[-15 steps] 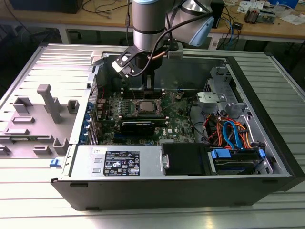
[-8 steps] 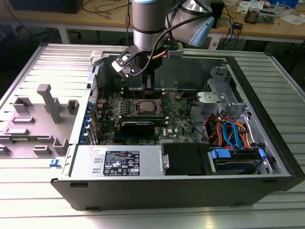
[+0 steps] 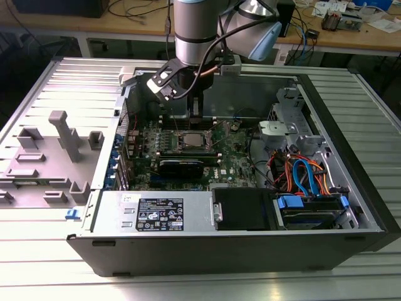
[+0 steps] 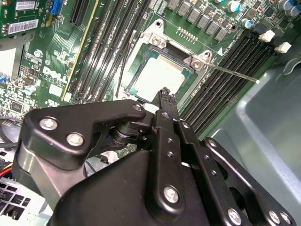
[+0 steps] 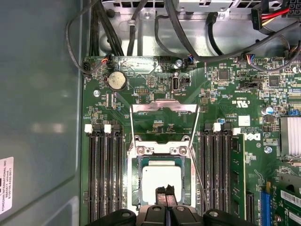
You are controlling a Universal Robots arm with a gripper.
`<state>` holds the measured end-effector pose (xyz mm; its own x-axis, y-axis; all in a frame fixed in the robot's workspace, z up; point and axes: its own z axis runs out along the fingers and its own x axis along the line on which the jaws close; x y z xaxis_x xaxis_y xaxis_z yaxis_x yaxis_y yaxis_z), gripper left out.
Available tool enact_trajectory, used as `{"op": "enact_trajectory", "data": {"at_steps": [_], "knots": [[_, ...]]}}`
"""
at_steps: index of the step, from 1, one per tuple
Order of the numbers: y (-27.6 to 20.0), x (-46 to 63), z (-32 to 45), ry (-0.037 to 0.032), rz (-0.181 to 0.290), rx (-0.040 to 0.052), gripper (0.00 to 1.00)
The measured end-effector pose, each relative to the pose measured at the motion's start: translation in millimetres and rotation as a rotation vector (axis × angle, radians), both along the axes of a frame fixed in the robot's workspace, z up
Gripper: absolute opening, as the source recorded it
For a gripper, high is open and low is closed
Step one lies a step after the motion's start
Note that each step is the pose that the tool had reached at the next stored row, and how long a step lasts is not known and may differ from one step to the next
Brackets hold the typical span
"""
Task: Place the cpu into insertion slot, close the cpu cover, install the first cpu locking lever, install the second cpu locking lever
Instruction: 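Place the cpu into insertion slot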
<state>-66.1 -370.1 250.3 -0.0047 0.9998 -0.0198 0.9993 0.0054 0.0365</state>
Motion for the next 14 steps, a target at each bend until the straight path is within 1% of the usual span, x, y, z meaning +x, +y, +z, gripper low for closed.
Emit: {"op": "enact_trajectory", "data": {"at_steps": [2, 14], "knots": [[0.1, 0.0, 1.9, -0.0002, 0.000, 0.0003, 0.12], [0.0, 0.0, 5.6, -0.0001, 0.000, 0.0002, 0.12]]}}
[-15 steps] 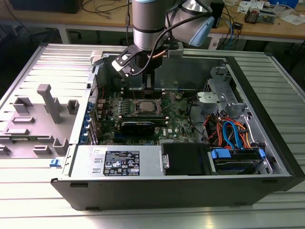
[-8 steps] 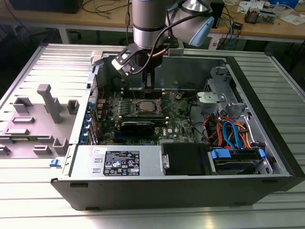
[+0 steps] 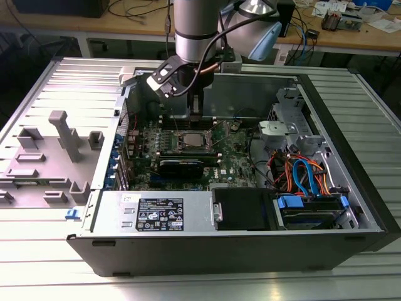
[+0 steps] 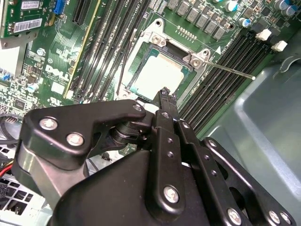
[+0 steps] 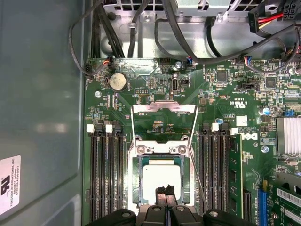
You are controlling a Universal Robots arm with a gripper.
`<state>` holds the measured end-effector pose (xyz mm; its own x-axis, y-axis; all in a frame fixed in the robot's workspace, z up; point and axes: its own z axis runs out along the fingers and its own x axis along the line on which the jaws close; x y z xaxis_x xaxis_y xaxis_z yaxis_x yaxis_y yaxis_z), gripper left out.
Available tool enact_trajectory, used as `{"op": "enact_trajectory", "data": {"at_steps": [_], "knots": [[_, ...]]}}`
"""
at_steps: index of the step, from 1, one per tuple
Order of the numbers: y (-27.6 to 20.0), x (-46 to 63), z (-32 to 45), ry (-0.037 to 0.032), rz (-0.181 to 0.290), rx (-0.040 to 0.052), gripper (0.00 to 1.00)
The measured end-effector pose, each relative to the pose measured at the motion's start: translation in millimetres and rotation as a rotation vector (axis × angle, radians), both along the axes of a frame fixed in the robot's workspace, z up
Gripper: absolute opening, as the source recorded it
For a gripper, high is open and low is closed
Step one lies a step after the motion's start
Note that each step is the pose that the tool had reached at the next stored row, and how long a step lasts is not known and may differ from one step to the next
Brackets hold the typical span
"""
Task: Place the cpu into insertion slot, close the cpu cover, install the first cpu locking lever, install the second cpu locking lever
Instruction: 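Place the cpu into insertion slot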
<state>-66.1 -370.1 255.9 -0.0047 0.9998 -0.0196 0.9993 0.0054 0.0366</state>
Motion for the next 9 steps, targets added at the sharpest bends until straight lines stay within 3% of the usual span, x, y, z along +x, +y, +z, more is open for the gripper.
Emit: {"op": "enact_trajectory", "data": {"at_steps": [9], "knots": [[0.0, 0.0, 2.6, -0.0001, 0.000, 0.0001, 0.12]]}}
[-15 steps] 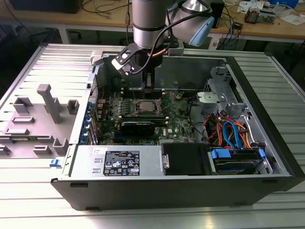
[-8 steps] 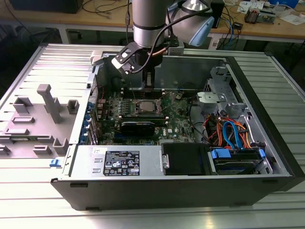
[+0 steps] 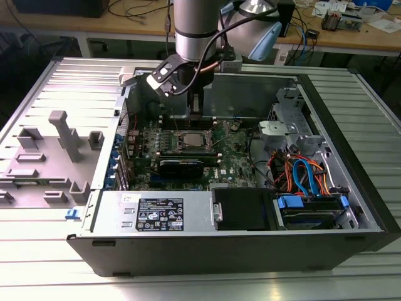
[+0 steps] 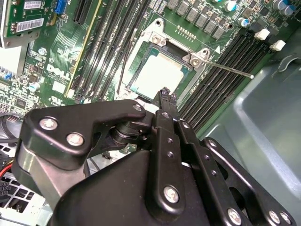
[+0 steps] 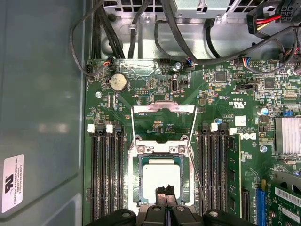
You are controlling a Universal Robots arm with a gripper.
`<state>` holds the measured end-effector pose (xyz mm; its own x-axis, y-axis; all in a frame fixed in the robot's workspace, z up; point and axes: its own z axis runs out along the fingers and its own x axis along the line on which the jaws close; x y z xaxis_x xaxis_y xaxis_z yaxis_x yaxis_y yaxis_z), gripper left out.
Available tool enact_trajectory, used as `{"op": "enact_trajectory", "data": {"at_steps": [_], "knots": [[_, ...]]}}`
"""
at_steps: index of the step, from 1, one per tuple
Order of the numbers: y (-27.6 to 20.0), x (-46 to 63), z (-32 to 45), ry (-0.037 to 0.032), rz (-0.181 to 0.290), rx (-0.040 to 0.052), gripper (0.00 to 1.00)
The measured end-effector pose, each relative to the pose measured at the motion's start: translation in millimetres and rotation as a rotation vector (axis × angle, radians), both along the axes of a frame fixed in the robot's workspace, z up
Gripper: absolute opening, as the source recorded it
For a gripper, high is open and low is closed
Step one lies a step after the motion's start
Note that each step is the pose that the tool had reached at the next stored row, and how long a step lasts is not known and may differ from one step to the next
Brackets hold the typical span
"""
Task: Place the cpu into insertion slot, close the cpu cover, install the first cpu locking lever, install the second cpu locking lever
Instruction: 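Place the cpu into insertion slot, then close the cpu cover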
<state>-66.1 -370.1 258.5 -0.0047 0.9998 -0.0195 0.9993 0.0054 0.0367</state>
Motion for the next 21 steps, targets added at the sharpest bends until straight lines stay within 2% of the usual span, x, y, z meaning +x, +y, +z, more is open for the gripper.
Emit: {"op": "enact_trajectory", "data": {"at_steps": [21], "knots": [[0.0, 3.2, 1.3, 0.0000, 0.000, 0.0005, 0.12]]}}
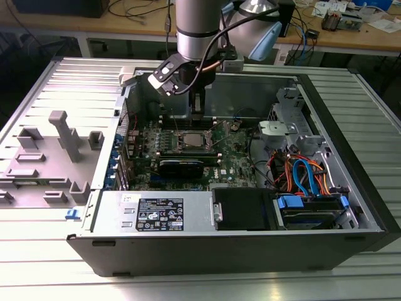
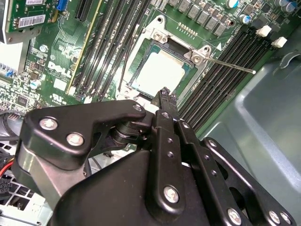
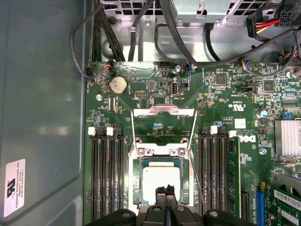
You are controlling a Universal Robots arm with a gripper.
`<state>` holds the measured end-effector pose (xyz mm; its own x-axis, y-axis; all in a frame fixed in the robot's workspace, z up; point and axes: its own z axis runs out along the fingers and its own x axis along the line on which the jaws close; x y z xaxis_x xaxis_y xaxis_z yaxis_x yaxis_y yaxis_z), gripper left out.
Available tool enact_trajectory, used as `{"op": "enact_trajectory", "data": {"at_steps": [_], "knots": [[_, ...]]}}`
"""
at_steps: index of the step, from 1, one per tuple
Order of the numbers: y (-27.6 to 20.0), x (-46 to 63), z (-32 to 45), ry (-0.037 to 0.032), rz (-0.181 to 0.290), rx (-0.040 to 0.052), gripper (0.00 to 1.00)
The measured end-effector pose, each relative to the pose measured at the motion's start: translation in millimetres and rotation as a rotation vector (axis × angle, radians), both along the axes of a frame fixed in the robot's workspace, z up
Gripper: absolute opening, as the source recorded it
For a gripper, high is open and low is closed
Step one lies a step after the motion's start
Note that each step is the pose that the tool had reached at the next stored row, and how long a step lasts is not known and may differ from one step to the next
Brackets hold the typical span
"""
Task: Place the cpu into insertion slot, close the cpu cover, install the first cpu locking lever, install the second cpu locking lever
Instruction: 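Close the cpu cover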
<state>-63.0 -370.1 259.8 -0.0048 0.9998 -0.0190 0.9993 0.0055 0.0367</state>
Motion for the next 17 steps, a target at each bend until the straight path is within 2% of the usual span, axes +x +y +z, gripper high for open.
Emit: {"op": "enact_trajectory", "data": {"at_steps": [17], "knots": [[-0.2, 8.1, 0.1, 0.0018, 0.000, -0.0001, 0.12]]}}
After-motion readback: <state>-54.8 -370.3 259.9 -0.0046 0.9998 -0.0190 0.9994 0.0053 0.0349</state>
